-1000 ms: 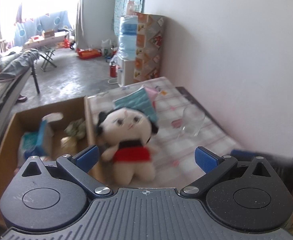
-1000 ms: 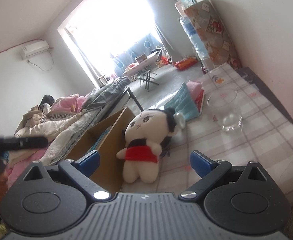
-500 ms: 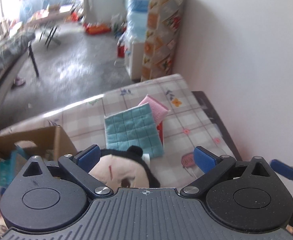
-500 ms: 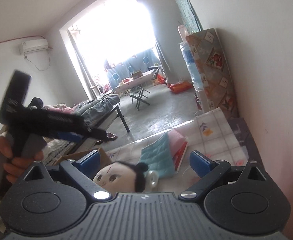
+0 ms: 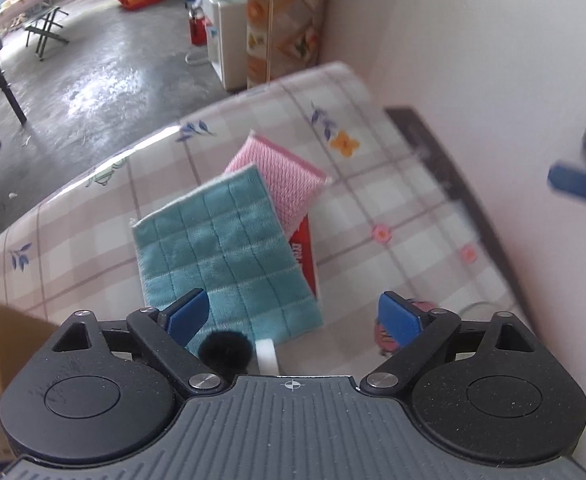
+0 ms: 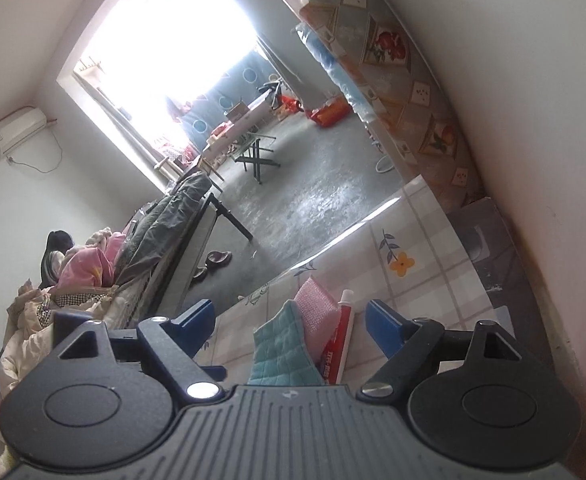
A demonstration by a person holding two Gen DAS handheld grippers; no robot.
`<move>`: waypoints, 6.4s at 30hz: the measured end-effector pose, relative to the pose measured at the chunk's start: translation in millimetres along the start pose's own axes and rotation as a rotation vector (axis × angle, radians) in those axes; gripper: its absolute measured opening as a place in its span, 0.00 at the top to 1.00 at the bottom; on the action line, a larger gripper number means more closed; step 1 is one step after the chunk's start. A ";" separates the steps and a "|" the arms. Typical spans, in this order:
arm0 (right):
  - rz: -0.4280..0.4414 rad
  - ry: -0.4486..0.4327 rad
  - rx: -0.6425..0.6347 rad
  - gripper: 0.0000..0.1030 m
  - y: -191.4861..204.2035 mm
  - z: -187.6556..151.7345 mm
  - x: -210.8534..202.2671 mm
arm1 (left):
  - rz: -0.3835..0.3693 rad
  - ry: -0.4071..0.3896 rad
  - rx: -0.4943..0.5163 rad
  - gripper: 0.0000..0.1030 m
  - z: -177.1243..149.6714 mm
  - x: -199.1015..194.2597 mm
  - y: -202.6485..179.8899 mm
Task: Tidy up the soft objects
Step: 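Grasp the blue towel with the left tool while the right tool grasps the pink sponge, then lift the blue towel with the left tool while the right tool lifts the pink sponge, then open the left tool to drop the blue towel while the right tool holds the sponge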
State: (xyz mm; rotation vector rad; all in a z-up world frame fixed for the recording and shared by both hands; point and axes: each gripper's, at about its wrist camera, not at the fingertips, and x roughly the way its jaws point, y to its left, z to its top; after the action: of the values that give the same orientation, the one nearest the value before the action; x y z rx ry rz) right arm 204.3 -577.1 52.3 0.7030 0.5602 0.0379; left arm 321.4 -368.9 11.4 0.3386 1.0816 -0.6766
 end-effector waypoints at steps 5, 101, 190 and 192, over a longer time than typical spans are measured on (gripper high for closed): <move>-0.008 0.054 0.017 0.17 -5.6 11.8 34.4 | 0.041 0.081 0.018 0.28 12.7 35.2 -1.2; -0.068 0.397 -0.135 0.69 23.1 -0.7 208.2 | -0.072 0.083 -0.269 0.86 8.0 72.3 75.5; 0.219 0.478 -0.482 0.69 309.8 -205.1 77.8 | -0.216 -0.017 -0.384 0.86 -287.3 -103.0 210.9; 0.228 0.479 -0.478 0.69 308.8 -204.2 79.0 | -0.235 0.019 -0.386 0.86 -289.2 -99.6 207.1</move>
State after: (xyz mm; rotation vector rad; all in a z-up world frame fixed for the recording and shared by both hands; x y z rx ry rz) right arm 216.2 -199.7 79.7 0.2802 0.8879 0.5472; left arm 226.3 -16.1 -42.5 -0.1164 1.2533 -0.6550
